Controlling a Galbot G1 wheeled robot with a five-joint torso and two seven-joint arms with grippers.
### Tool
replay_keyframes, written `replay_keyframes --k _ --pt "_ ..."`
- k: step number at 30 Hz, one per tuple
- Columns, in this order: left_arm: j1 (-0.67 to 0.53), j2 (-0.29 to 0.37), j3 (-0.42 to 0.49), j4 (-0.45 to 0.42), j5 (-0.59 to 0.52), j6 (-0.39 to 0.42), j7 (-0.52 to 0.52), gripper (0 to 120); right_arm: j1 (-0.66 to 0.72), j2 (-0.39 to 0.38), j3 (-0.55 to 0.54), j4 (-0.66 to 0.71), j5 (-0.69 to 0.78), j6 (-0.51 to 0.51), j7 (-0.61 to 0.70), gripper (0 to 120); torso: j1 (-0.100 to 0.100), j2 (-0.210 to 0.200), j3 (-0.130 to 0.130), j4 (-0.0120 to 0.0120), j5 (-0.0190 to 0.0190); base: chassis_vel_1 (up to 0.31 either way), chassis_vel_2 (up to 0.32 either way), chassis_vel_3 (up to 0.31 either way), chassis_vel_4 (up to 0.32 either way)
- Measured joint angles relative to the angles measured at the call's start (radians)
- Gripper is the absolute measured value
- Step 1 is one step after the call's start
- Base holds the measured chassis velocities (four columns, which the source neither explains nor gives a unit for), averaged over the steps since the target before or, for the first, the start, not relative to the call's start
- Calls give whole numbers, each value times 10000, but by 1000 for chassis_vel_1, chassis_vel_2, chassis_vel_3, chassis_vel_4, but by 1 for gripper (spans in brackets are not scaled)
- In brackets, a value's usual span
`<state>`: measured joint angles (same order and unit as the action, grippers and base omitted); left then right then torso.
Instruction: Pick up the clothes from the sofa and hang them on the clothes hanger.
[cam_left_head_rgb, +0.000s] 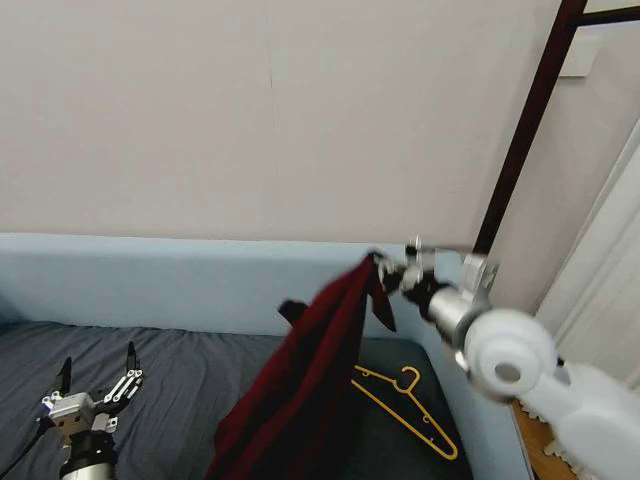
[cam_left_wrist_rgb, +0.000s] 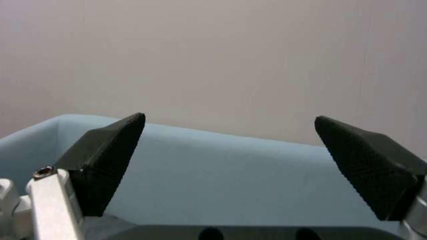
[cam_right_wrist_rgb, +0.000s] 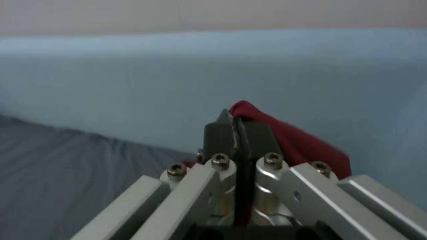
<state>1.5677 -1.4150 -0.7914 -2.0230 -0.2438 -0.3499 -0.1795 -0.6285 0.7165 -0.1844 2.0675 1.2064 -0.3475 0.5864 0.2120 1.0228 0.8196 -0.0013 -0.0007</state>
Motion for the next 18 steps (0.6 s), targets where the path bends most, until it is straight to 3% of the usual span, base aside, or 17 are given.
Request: replay_keyframes --k 4,7,13,18 --pt "-2 94 -29 18 -7 29 -2 100 -1003 235 -247 -413 -1230 -438 -98 0 0 0 0 2 -1 0 0 0 0" --pt "10 190 -121 59 -68 32 -36 100 -1764 435 -519 -535 -1886 -1638 397 0 0 0 -1 3 -2 0 0 0 0" --pt "21 289 -150 164 -165 2 -67 100 -2931 667 -670 -684 -2273 -3439 1511 0 0 0 -1 0 -1 0 0 0 0" --pt "-76 338 -129 256 -217 -43 -71 100 -3600 595 -678 -540 -2129 -3921 2349 0 0 0 -1 0 -3 0 0 0 0"
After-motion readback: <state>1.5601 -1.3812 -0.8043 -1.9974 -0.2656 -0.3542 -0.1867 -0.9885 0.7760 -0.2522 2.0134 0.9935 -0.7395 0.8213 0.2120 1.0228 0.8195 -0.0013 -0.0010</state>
